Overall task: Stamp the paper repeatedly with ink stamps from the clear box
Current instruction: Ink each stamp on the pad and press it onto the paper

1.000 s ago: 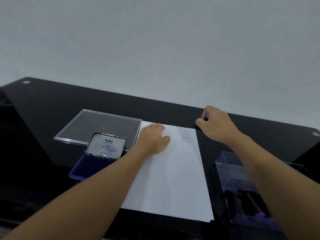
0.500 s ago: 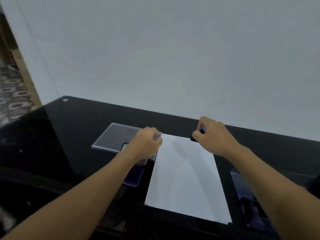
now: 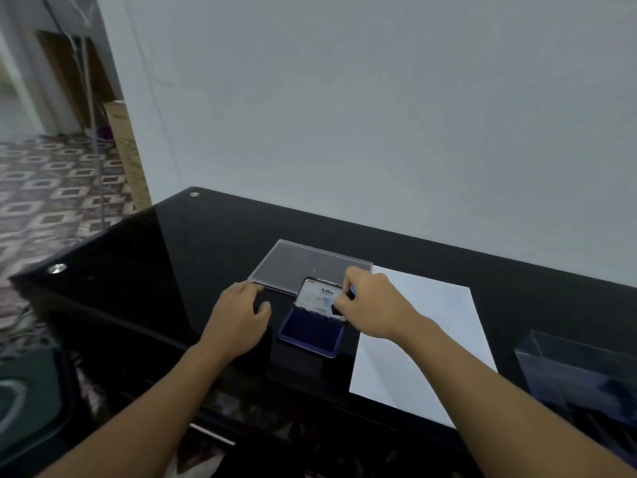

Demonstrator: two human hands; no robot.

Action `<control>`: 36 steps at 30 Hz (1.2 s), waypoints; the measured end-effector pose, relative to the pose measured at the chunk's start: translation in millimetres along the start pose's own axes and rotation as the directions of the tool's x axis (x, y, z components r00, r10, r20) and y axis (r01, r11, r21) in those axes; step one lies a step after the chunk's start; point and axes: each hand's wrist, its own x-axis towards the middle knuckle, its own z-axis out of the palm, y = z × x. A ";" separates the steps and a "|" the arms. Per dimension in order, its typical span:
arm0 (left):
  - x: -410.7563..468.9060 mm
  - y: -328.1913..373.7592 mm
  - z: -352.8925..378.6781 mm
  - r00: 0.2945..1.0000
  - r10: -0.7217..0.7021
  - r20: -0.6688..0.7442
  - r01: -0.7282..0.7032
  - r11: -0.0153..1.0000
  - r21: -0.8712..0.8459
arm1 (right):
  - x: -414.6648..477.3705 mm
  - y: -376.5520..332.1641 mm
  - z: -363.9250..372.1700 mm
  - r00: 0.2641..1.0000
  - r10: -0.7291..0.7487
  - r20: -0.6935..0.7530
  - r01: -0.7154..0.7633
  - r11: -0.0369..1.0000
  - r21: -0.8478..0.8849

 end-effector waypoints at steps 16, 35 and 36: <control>-19.7 -14.1 15.0 0.997 0.051 -0.057 -0.036 0.968 0.249 | 25.4 -34.3 56.5 0.991 -0.108 0.076 0.119 0.981 -0.156; -21.2 -12.1 16.8 0.996 0.046 -0.077 -0.023 0.961 0.277 | 18.8 -26.9 86.9 0.992 -0.129 -0.013 0.127 0.985 -0.118; -21.3 -12.3 17.1 0.996 0.043 -0.076 -0.020 0.961 0.275 | 18.8 -27.0 87.4 0.991 -0.131 -0.010 0.129 0.985 -0.118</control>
